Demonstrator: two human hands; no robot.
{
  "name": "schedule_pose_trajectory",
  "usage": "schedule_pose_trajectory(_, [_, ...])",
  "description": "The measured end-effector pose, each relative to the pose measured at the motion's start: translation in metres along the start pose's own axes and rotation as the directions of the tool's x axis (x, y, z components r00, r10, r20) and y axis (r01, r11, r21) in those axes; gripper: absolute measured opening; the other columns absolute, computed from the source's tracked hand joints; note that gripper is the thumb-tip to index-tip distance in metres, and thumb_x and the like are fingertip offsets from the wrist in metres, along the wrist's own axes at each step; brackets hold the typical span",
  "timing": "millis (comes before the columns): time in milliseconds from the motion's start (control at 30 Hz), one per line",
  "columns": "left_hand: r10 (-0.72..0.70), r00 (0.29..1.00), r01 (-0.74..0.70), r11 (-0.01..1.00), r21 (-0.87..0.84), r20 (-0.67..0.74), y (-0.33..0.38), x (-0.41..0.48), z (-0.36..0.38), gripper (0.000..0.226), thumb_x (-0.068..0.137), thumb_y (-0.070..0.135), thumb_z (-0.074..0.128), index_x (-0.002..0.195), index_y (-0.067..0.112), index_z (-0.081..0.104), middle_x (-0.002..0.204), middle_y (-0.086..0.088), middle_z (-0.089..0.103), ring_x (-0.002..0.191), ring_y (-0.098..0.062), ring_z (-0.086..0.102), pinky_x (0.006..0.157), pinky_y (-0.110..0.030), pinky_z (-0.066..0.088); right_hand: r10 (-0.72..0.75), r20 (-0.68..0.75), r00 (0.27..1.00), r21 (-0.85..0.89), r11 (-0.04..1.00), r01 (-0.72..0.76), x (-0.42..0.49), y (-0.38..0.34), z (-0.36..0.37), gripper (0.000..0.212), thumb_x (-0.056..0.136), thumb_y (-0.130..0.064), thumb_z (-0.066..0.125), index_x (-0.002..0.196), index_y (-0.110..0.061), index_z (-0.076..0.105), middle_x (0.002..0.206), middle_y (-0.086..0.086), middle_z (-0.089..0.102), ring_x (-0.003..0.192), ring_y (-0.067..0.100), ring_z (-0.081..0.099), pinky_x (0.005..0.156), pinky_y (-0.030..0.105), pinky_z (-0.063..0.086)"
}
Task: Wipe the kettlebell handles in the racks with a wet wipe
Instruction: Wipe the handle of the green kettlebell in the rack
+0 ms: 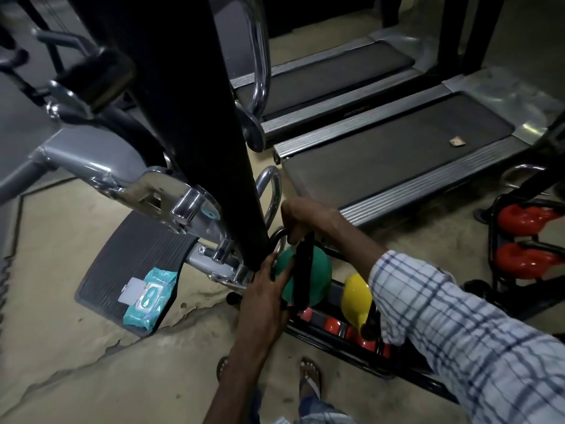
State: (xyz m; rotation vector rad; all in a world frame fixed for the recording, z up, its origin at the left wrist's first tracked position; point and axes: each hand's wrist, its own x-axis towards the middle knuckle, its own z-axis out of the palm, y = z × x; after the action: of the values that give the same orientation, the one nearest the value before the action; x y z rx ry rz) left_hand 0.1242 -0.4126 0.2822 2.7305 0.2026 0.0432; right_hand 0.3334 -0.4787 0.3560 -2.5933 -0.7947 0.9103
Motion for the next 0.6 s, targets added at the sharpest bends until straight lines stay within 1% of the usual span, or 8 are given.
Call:
schedule_pose_trajectory(67, [-0.003, 1.0, 0.003, 1.0, -0.002, -0.001, 0.001, 0.001, -0.001, 0.112, 0.071, 0.04, 0.086, 0.156, 0.047, 0.013, 0.165, -0.004, 0.017, 0.142, -0.026, 0.038, 0.104, -0.042, 0.05, 0.014, 0.022, 1.0, -0.064, 0.998, -0.013, -0.001, -0.002, 0.001, 0.026, 0.089, -0.012, 0.07, 0.108, 0.006, 0.071, 0.1, 0.013, 0.071, 0.087, 0.025, 0.064, 0.075, 0.032, 0.052])
schedule_pose_trajectory(133, [-0.008, 1.0, 0.008, 1.0, -0.002, 0.0, 0.003, 0.001, -0.003, 0.113, 0.073, 0.041, 0.085, 0.156, 0.051, 0.009, 0.165, -0.003, 0.014, 0.144, -0.024, 0.034, 0.107, -0.041, 0.047, 0.077, -0.02, 0.997, -0.003, 0.997, -0.077, 0.011, 0.006, -0.007, 0.024, 0.091, -0.019, 0.07, 0.104, 0.001, 0.068, 0.096, 0.007, 0.068, 0.082, 0.021, 0.062, 0.067, 0.028, 0.051])
schedule_pose_trajectory(233, [-0.01, 1.0, 0.01, 1.0, 0.006, -0.004, 0.005, -0.001, -0.001, 0.113, 0.073, 0.041, 0.085, 0.156, 0.051, 0.008, 0.165, -0.004, 0.017, 0.143, -0.025, 0.036, 0.106, -0.04, 0.048, 0.079, 0.005, 0.997, -0.079, 0.994, -0.079, 0.009, 0.012, -0.008, 0.017, 0.091, -0.02, 0.07, 0.097, -0.004, 0.069, 0.093, 0.008, 0.067, 0.077, 0.019, 0.06, 0.061, 0.026, 0.048])
schedule_pose_trajectory(333, [-0.018, 1.0, 0.018, 1.0, 0.022, 0.006, 0.002, -0.001, 0.003, 0.114, 0.069, 0.042, 0.087, 0.156, 0.045, 0.012, 0.164, -0.005, 0.02, 0.138, -0.028, 0.042, 0.099, -0.04, 0.053, 0.005, 0.065, 0.998, -0.044, 0.999, -0.003, 0.008, 0.0, -0.003, 0.027, 0.093, -0.01, 0.068, 0.114, 0.007, 0.069, 0.109, 0.011, 0.071, 0.098, 0.025, 0.068, 0.07, 0.025, 0.05])
schedule_pose_trajectory(400, [-0.022, 1.0, 0.022, 1.0, 0.017, 0.006, 0.001, 0.0, 0.003, 0.114, 0.069, 0.038, 0.087, 0.156, 0.045, 0.015, 0.164, -0.005, 0.02, 0.139, -0.028, 0.041, 0.099, -0.04, 0.052, 0.021, 0.076, 0.997, -0.036, 0.999, -0.018, 0.003, 0.0, 0.004, 0.027, 0.093, -0.012, 0.068, 0.115, 0.005, 0.068, 0.106, 0.011, 0.072, 0.093, 0.025, 0.068, 0.068, 0.023, 0.047])
schedule_pose_trajectory(500, [-0.026, 1.0, 0.026, 1.0, 0.002, 0.007, 0.004, -0.001, 0.0, 0.117, 0.07, 0.033, 0.087, 0.156, 0.051, 0.008, 0.164, -0.004, 0.018, 0.143, -0.025, 0.035, 0.106, -0.04, 0.047, -0.016, -0.059, 0.998, 0.175, 0.984, 0.026, 0.009, 0.022, 0.007, 0.019, 0.09, -0.038, 0.069, 0.095, -0.019, 0.068, 0.093, -0.004, 0.068, 0.077, 0.011, 0.062, 0.069, 0.024, 0.053])
schedule_pose_trajectory(567, [-0.024, 1.0, 0.024, 1.0, 0.005, 0.004, 0.005, -0.002, -0.001, 0.122, 0.07, 0.033, 0.087, 0.154, 0.055, 0.002, 0.165, -0.004, 0.017, 0.144, -0.024, 0.034, 0.107, -0.041, 0.047, 0.011, -0.055, 0.998, 0.055, 0.998, -0.008, 0.022, 0.032, 0.005, 0.019, 0.088, -0.034, 0.07, 0.081, -0.018, 0.063, 0.092, 0.0, 0.068, 0.074, 0.013, 0.061, 0.068, 0.028, 0.053])
schedule_pose_trajectory(600, [-0.023, 1.0, 0.023, 1.0, 0.009, 0.004, 0.005, -0.002, -0.001, 0.122, 0.071, 0.033, 0.087, 0.153, 0.056, 0.0, 0.165, -0.004, 0.017, 0.143, -0.025, 0.035, 0.107, -0.04, 0.047, 0.103, -0.032, 0.994, 0.076, 0.992, -0.101, 0.03, 0.037, 0.003, 0.019, 0.087, -0.027, 0.071, 0.076, -0.016, 0.06, 0.088, 0.003, 0.067, 0.072, 0.015, 0.06, 0.069, 0.03, 0.053])
